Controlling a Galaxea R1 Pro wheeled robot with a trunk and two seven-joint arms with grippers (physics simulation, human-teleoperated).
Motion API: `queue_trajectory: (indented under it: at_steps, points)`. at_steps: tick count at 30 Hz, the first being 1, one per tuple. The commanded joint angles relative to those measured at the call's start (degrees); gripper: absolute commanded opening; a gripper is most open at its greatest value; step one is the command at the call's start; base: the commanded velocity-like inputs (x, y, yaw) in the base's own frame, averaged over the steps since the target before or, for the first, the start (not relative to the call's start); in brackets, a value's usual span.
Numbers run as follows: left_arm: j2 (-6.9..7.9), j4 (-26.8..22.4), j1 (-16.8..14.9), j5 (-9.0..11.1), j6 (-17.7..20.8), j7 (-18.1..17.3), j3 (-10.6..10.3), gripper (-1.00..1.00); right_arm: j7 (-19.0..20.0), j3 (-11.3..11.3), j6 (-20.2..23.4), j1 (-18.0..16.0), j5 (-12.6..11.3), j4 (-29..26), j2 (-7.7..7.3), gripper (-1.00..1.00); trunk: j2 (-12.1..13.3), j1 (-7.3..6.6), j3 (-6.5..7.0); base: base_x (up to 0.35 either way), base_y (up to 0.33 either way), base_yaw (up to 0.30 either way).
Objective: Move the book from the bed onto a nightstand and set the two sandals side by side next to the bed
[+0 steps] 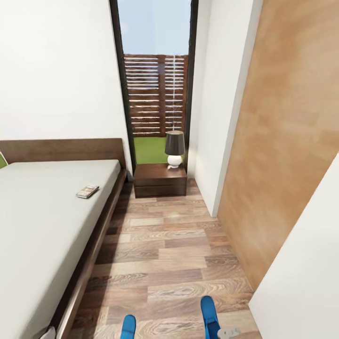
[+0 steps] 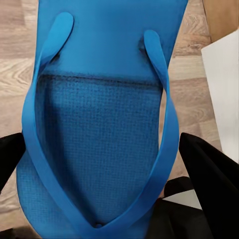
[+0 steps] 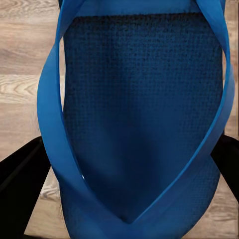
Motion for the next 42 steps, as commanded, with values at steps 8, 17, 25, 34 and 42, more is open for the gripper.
queue_trajectory:
  at_steps: [8,17,25,34,42]
  points:
    - [0.06,0.1,0.0,0.5,-0.3,-0.1,-0.5,-1.00,0.2,0.4,-0.4,-0.1,-0.5,0.3,0.02,-1.00,0.0,0.03,-0.05,0.311,-0.105,0.000]
    - [0.06,0.1,0.0,0.5,-0.3,0.0,-0.5,-1.00,0.2,0.4,-0.4,-0.1,-0.5,0.3,0.02,-1.00,0.0,0.03,-0.05,0.301,-0.097,0.000]
    - [0.06,0.1,0.0,0.5,-0.3,0.1,-0.5,-1.00,0.2,0.4,-0.4,-0.1,-0.5,0.3,0.02,-1.00,0.0,0.03,-0.05,0.305,-0.023,0.000]
    - [0.06,0.1,0.0,0.5,-0.3,0.3,-0.5,-1.00,0.2,0.4,-0.5,-0.1,-0.5,0.2,0.02,-1.00,0.0,0.03,-0.05,0.309,-0.001,0.000]
    - [0.06,0.1,0.0,0.5,-0.3,0.3,-0.5,-1.00,0.2,0.4,-0.5,-0.1,-0.5,0.3,0.02,-1.00,0.0,0.03,-0.05,0.310,0.000,0.000]
